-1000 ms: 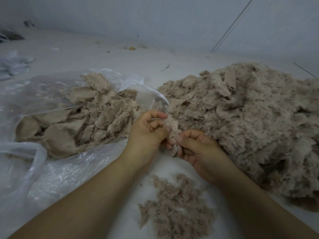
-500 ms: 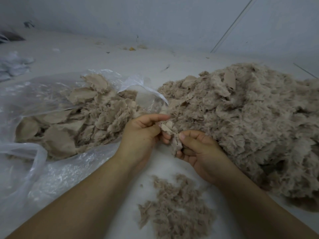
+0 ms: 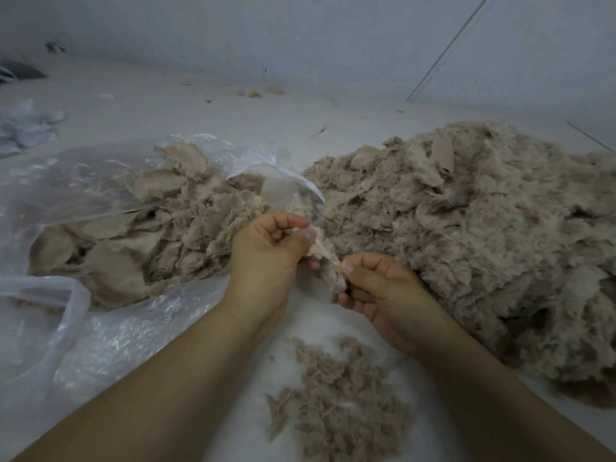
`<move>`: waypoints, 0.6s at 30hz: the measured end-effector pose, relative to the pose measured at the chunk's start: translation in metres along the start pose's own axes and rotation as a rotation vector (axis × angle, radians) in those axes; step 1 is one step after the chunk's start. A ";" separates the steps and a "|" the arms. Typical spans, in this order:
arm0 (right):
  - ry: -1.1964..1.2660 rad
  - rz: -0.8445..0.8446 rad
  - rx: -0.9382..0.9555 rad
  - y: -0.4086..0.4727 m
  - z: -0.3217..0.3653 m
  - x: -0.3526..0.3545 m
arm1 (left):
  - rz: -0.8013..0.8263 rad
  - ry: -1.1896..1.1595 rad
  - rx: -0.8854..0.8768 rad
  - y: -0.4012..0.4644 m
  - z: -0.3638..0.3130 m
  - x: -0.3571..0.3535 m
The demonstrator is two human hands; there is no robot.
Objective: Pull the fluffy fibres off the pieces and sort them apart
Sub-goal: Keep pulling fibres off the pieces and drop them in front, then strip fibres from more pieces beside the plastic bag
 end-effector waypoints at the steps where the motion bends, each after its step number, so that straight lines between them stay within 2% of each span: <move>1: 0.003 0.007 -0.003 -0.001 0.001 0.000 | -0.011 -0.002 -0.004 0.001 -0.001 0.000; 5: 0.069 -0.025 -0.019 0.000 0.000 0.001 | -0.073 -0.068 -0.006 0.009 -0.008 0.010; 11: 0.172 -0.091 -0.018 0.001 0.001 -0.003 | 0.259 -0.131 0.154 -0.006 -0.005 -0.005; 14: 0.199 -0.008 0.010 -0.001 0.003 -0.004 | 0.291 -0.104 0.140 -0.007 -0.004 -0.007; 18: 0.078 0.045 0.029 -0.002 0.004 -0.005 | 0.291 -0.078 0.147 -0.010 0.000 -0.009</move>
Point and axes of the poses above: each hand's wrist, its own y-axis towards the middle knuckle, its own x-axis out of the back of the hand, z = x × y, the point moved 2 cm from there along y, towards the middle knuckle, and after that the axes turned 1 degree about x, right-handed, at the moved point
